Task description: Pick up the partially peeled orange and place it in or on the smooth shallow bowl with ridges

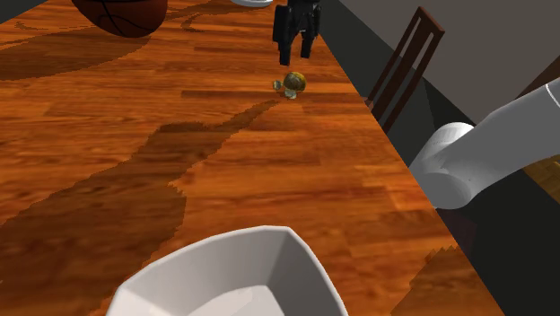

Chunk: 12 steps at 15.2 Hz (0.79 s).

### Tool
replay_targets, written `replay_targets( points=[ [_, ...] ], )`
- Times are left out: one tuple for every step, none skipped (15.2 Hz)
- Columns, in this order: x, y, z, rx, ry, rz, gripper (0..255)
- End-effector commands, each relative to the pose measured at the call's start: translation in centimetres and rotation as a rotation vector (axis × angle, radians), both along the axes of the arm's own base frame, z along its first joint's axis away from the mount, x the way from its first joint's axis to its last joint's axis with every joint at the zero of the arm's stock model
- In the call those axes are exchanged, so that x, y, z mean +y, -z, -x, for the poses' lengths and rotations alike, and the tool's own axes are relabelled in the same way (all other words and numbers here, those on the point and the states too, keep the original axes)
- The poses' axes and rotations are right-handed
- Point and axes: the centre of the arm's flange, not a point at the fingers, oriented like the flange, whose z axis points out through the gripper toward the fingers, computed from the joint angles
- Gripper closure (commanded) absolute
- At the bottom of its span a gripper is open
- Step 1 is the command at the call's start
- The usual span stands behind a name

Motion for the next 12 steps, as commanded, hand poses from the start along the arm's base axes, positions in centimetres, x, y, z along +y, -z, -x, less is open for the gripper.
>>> replay_targets(
  points=[
    [0.20,1.10,0.13,0.000,0.000,0.000,0],
    [0.29,1.91,0.25,0.000,0.000,0.000,0],
    [0.29,1.91,0.25,0.000,0.000,0.000,0],
    [0.29,1.91,0.25,0.000,0.000,0.000,0],
    [0.29,1.91,0.25,0.000,0.000,0.000,0],
    [0.29,1.91,0.25,0.000,0.000,0.000,0],
    [0.29,1.91,0.25,0.000,0.000,0.000,0],
    [0.29,1.91,0.25,0.000,0.000,0.000,0],
    [0.29,1.91,0.25,0.000,0.000,0.000,0],
    [0.29,1.91,0.25,0.000,0.000,0.000,0],
    [0.29,1.91,0.25,0.000,0.000,0.000,255],
    [0.29,1.91,0.25,0.000,0.000,0.000,255]
  ],
)
